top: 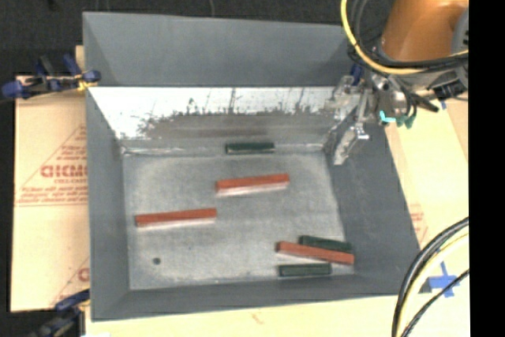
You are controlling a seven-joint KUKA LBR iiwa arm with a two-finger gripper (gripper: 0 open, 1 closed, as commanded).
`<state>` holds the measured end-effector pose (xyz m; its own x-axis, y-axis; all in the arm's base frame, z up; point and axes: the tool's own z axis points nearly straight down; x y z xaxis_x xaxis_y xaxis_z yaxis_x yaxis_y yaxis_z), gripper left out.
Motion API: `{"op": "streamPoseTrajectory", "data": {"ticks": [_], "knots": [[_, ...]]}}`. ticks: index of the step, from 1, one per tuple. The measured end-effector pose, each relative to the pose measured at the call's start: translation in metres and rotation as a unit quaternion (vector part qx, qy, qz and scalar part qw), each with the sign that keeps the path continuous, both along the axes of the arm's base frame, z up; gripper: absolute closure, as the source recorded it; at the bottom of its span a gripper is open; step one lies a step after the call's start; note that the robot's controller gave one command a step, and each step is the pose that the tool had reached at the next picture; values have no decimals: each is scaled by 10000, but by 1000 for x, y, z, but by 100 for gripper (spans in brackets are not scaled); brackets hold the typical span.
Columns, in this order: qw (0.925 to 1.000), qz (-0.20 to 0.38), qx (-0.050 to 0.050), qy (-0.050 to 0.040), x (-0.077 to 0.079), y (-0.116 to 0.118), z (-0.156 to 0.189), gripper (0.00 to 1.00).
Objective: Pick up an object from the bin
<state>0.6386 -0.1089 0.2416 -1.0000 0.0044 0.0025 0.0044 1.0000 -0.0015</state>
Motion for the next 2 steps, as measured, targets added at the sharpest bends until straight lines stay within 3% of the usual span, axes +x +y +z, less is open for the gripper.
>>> {"op": "streamPoseTrajectory", "data": {"ticks": [1, 2], "knots": [[10000, 7, -8, -39, 1, 0, 5, 0], [9999, 146, -15, -72, 3, 18, -44, 0]]}}
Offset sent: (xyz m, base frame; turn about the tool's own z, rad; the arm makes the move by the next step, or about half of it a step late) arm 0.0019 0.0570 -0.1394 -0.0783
